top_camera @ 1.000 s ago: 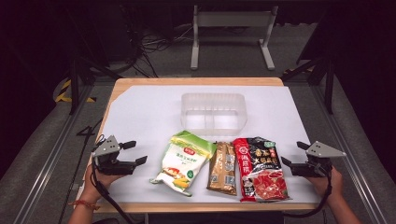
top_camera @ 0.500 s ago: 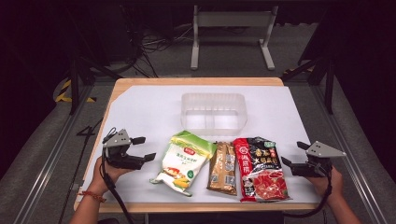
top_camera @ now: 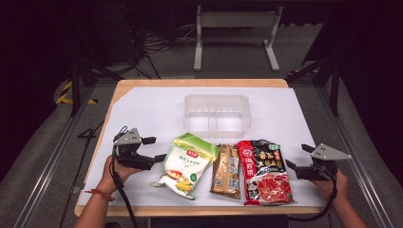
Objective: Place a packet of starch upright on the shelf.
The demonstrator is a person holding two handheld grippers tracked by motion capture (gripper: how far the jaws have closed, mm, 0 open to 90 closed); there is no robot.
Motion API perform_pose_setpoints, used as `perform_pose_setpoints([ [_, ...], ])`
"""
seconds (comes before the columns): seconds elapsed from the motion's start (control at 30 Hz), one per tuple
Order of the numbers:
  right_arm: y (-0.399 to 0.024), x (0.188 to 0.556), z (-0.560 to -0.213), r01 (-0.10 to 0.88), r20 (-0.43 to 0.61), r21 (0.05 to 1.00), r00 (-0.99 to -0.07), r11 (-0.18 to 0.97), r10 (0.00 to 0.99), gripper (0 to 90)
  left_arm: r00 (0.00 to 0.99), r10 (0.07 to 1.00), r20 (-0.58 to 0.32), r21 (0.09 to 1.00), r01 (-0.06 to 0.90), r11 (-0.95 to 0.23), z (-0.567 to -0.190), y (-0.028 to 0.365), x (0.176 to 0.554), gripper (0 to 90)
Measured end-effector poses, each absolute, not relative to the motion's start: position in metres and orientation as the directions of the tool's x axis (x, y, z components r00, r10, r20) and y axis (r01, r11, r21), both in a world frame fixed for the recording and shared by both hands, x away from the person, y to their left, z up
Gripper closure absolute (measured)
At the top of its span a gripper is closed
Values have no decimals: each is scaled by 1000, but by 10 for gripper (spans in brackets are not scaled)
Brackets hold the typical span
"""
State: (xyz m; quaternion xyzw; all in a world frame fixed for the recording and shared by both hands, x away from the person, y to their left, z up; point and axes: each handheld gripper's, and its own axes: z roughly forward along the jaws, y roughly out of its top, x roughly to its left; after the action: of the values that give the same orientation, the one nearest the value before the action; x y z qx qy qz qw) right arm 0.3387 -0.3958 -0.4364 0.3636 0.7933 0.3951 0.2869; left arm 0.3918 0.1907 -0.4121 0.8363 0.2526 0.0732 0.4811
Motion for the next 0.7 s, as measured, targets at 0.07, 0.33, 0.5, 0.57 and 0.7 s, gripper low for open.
perform_pose_setpoints([
  [0.07,-396,339,-436,350,-168,835,-571,424,803,138,865,487,-122,834,355,-422,-413,187,395,181],
  [0.33,-396,339,-436,351,-165,836,-572,421,803,138,872,467,-148,793,387,-471,-424,169,411,169],
  [0.5,-395,339,-437,353,-169,832,-573,428,802,138,866,470,-171,775,413,-478,-429,166,417,162],
  [0.57,-395,339,-437,353,-169,832,-573,428,802,138,862,467,-197,767,432,-474,-432,165,420,156],
  [0.7,-395,339,-437,354,-174,828,-574,434,800,138,866,448,-222,747,447,-493,-438,157,427,146],
])
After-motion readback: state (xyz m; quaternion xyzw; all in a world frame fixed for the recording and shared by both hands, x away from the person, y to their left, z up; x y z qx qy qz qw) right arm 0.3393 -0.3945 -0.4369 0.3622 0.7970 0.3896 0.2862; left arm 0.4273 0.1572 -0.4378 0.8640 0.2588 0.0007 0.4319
